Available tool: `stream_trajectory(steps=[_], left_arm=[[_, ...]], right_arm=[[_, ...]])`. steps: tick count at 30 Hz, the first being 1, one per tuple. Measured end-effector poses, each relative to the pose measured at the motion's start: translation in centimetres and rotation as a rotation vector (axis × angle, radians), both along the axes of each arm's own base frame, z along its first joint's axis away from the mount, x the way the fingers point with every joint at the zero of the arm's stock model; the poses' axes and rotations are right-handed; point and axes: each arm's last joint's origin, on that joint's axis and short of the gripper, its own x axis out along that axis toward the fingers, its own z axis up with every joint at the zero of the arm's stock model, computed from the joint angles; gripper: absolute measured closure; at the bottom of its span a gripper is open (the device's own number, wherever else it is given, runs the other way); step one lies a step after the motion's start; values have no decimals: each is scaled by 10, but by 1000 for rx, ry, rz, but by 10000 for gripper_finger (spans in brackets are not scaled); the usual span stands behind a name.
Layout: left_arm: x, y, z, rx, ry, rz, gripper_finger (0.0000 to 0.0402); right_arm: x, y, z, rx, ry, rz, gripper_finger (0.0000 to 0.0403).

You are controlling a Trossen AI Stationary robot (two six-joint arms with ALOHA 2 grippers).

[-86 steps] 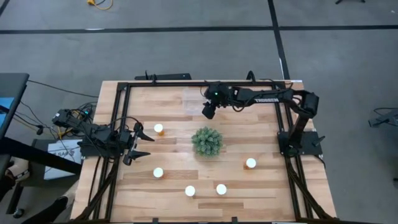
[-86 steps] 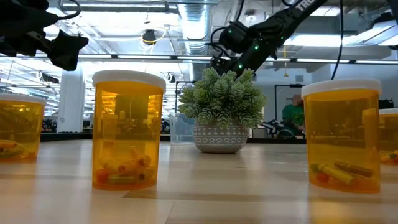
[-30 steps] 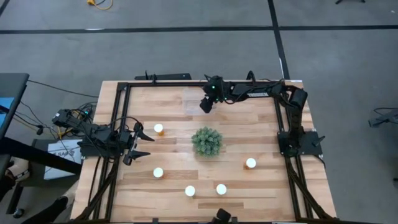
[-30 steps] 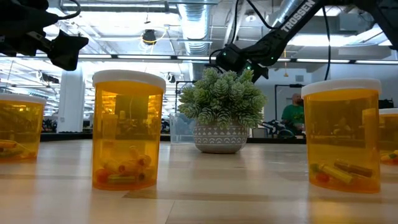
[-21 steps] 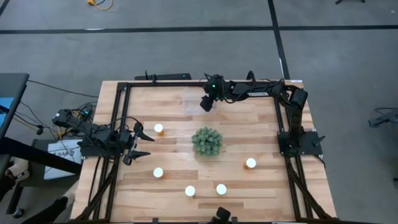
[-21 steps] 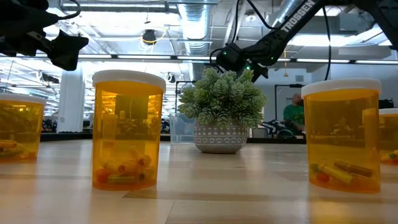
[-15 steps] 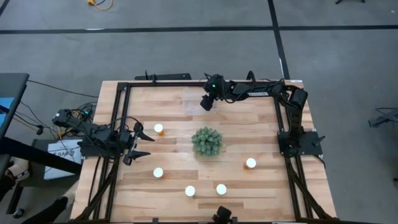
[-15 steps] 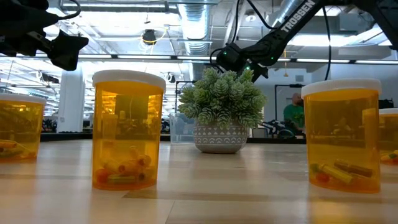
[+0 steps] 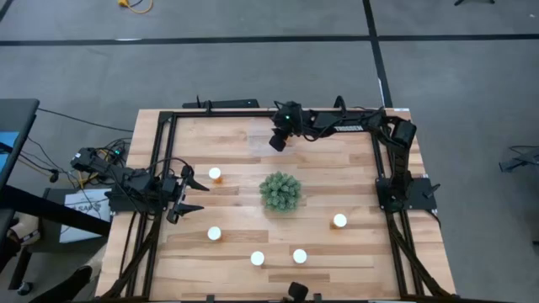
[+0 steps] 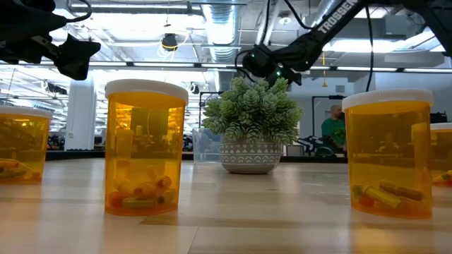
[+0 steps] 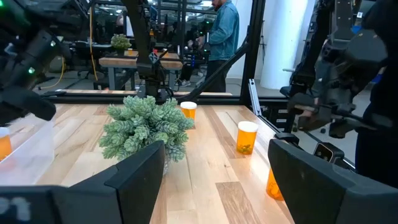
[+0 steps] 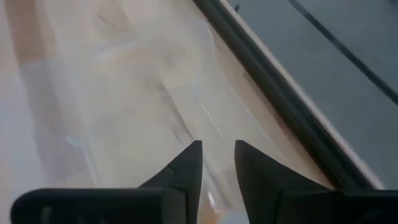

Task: Pick and place pill bottles into a basket
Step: Put the orange pill bottle into the transparent bin

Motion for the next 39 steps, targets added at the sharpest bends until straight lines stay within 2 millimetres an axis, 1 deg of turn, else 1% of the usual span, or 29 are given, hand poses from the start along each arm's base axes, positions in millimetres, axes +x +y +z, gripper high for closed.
stream_trajectory(steps=[3,6,9,13,17,19,21,22,26,30,33,36,39], left_arm=[[0,0,0,0,0,0,125],[0,0,0,0,0,0,125],[0,0,0,0,0,0,125],[0,0,0,0,0,0,125],[0,0,0,0,0,0,125],[0,0,0,0,0,0,125],[0,0,0,0,0,0,125],[0,0,0,0,0,0,125],[0,0,0,0,0,0,125],[0,0,0,0,0,0,125],[0,0,0,0,-1,0,125],[0,0,0,0,-1,0,125],[0,0,0,0,0,0,125]], right_arm=[[6,5,13,-24,7,35,302],[13,10,28,-41,18,71,275],[18,16,41,21,39,81,234],[24,28,55,175,20,115,163],[29,49,67,366,14,244,97],[30,63,69,444,48,338,71],[28,80,71,465,97,393,49],[27,89,73,449,117,410,41],[23,126,93,331,142,439,23],[14,159,123,194,89,428,23],[3,178,142,125,47,402,27],[-11,191,150,93,19,362,32],[-33,200,145,88,25,313,36]])
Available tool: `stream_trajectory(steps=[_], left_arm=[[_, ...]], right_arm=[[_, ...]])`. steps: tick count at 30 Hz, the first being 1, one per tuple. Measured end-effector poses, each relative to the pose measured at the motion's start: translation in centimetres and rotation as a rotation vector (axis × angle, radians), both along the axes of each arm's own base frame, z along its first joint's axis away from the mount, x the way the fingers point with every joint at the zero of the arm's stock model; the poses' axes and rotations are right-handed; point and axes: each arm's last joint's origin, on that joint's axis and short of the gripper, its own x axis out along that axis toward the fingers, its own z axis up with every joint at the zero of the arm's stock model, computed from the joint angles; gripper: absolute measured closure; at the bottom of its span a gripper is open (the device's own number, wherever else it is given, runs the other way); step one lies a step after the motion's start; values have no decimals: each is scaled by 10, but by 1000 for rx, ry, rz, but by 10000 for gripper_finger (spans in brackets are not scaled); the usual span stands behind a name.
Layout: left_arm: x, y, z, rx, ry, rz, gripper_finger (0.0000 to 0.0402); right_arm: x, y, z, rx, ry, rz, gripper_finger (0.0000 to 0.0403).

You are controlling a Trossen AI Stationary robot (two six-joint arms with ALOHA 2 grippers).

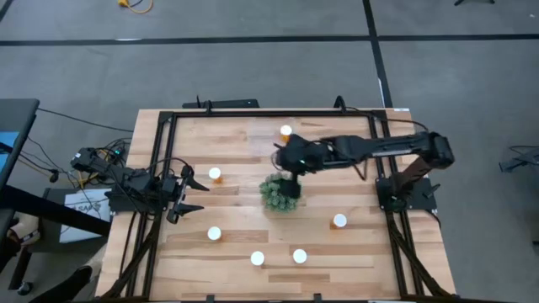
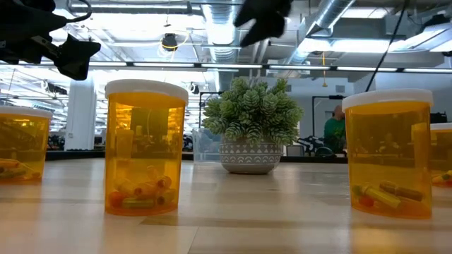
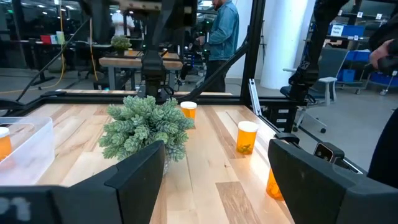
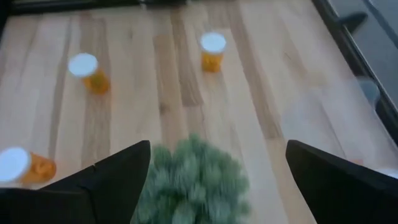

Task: Pick and place pill bottles into a basket
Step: Put the orange pill bottle into the transparent bin

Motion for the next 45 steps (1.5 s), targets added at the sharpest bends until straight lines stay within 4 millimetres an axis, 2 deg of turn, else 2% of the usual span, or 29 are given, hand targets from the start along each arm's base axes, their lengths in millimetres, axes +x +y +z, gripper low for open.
stream_trajectory(steps=[13,18,24,29,34,45], left_arm=[[0,0,0,0,0,0,125],[0,0,0,0,0,0,125],[0,0,0,0,0,0,125],[0,0,0,0,0,0,125],[0,0,0,0,0,0,125],[0,0,0,0,0,0,125]], right_arm=[[-126,42,-24,121,-136,-150,53],[-169,62,-45,185,-145,-96,53],[-208,83,-72,218,-109,58,57],[-229,98,-92,204,-68,164,64],[-245,104,-111,137,-48,186,71],[-249,99,-143,-23,-31,130,74]])
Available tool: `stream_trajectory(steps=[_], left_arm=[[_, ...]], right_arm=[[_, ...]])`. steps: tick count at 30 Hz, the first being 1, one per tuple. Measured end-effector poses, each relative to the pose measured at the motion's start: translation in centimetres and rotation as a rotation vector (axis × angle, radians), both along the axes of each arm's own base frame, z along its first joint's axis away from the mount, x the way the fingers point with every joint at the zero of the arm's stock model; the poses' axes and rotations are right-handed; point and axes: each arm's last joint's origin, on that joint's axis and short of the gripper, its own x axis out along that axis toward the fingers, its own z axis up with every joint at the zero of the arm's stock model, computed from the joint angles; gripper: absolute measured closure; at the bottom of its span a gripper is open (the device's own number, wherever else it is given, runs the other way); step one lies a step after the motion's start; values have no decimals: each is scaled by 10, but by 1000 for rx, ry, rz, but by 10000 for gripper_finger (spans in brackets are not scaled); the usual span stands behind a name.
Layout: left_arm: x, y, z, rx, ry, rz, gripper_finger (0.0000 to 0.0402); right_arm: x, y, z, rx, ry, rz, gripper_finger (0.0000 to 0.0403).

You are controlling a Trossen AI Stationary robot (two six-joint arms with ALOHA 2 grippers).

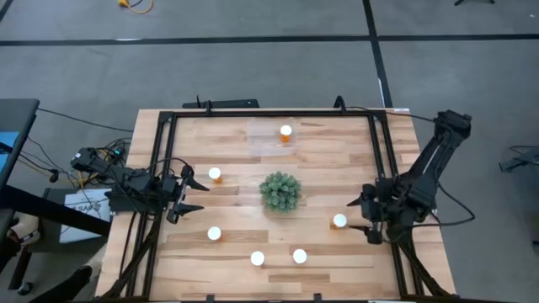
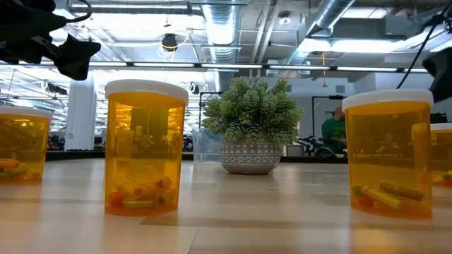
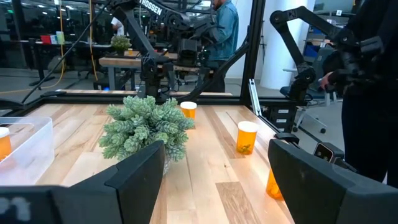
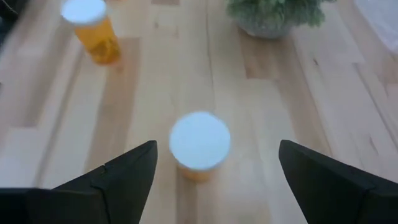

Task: Pick and place pill bottles into a basket
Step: Put the orange pill bottle into the transparent bin

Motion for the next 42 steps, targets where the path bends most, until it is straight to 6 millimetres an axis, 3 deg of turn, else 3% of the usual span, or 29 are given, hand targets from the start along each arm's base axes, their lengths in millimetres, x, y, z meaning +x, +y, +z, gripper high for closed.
stream_trajectory(steps=[31,42], left_arm=[[0,0,0,0,0,0,125],[0,0,0,0,0,0,125]], right_arm=[[21,16,-43,-31,53,-66,76],[31,12,-42,-28,52,-86,152]])
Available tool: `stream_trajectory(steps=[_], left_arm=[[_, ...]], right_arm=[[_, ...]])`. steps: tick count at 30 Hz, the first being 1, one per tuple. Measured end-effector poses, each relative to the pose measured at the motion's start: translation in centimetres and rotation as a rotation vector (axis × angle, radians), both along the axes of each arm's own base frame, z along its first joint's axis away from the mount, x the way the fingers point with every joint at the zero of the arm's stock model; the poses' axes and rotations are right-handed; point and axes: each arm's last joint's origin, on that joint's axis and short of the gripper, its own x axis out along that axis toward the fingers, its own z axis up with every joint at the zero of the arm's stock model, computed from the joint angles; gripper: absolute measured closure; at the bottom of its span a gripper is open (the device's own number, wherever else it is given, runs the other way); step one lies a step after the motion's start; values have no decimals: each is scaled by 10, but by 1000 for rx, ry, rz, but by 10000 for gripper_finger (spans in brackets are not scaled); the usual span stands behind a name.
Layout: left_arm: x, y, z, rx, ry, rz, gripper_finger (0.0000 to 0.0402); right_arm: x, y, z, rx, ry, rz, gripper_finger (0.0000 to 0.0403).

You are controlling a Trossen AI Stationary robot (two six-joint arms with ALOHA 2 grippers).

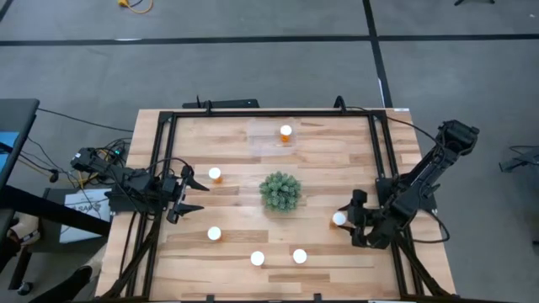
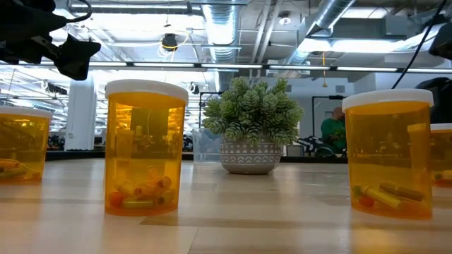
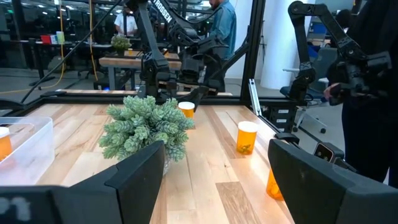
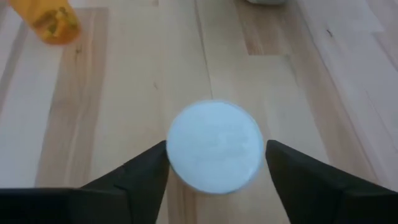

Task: Pick and place pill bottles into a basket
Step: Put the orange pill bottle into the transparent bin

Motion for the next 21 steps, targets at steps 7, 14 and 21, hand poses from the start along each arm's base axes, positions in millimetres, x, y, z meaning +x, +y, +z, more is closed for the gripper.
stream_trajectory(steps=[7,14,21], left_arm=[[0,0,0,0,0,0,125],[0,0,0,0,0,0,125],[0,0,0,0,0,0,125]], right_arm=[[3,-1,1,10,-11,-10,219],[3,-1,1,11,-12,-11,202],[7,-5,1,14,-16,-46,211]])
